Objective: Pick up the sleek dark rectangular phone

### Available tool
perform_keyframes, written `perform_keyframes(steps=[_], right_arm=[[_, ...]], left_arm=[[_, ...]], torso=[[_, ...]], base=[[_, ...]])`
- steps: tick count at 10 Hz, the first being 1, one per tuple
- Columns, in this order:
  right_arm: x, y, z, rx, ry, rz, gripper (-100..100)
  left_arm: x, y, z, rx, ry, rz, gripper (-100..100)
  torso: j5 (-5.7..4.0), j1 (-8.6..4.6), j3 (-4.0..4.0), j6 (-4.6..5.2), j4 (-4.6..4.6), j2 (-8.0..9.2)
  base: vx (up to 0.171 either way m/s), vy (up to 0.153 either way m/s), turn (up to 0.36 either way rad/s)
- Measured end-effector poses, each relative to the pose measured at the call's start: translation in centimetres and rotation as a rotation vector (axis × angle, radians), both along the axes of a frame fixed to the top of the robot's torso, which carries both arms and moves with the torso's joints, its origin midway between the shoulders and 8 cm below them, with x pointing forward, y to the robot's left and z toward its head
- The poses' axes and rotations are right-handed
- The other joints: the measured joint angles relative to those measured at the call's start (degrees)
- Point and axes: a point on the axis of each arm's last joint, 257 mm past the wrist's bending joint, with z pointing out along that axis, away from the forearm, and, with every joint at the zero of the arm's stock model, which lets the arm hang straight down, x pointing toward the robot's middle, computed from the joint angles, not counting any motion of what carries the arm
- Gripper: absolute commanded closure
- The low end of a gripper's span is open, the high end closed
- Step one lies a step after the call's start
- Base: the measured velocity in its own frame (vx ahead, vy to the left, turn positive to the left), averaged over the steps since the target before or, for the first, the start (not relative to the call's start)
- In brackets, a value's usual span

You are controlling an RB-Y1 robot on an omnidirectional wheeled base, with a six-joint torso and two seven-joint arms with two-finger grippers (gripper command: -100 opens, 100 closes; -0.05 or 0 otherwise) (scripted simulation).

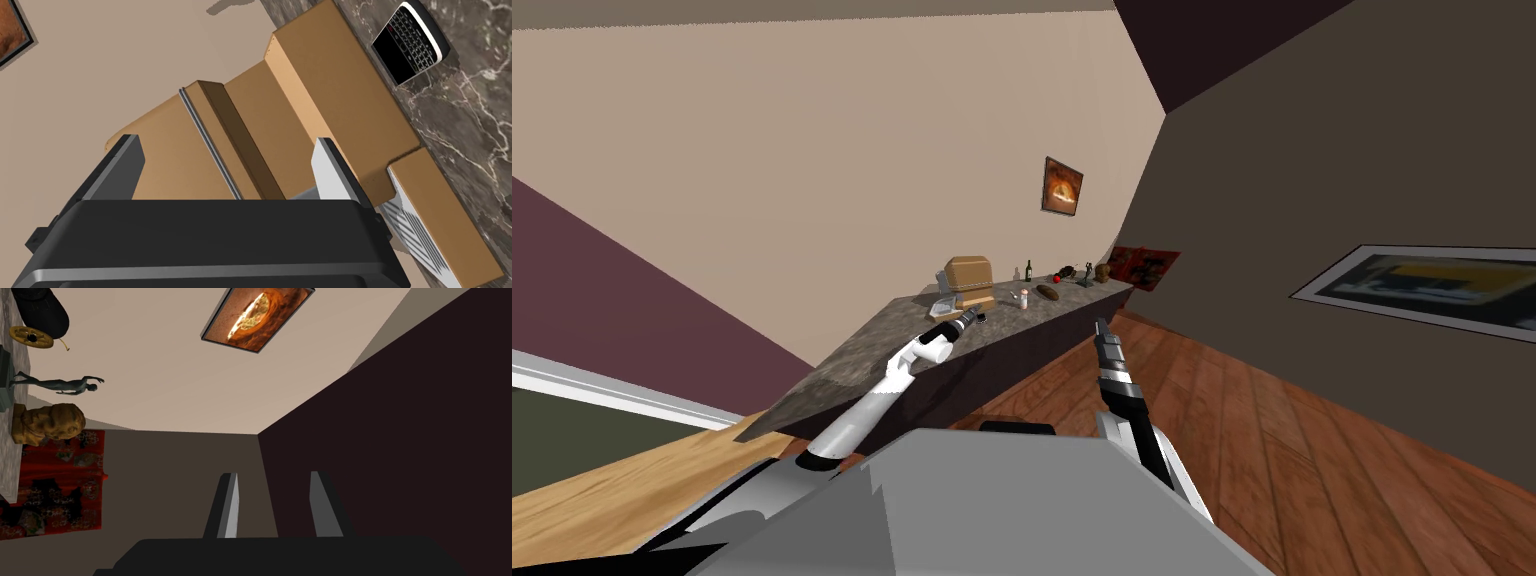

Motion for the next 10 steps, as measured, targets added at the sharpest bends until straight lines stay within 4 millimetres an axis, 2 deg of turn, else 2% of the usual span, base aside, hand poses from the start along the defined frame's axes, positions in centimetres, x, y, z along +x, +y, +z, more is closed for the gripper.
perform_keyframes(steps=[4,10], right_arm=[[0.0,0.0,0.0,0.000,0.000,0.000,0],[0.0,0.0,0.0,0.000,0.000,0.000,0]], left_arm=[[1.1,1.7,-1.9,0.071,0.102,0.014,-100],[1.2,5.2,-5.5,0.171,0.278,0.046,-100]], torso=[[-0.01,-0.02,-0.03,0.02,-0.01,-0.05],[0.01,0.02,-0.06,-0.02,-0.03,-0.10]], base=[[0.021,-0.020,-0.065],[0.027,-0.013,-0.043]])
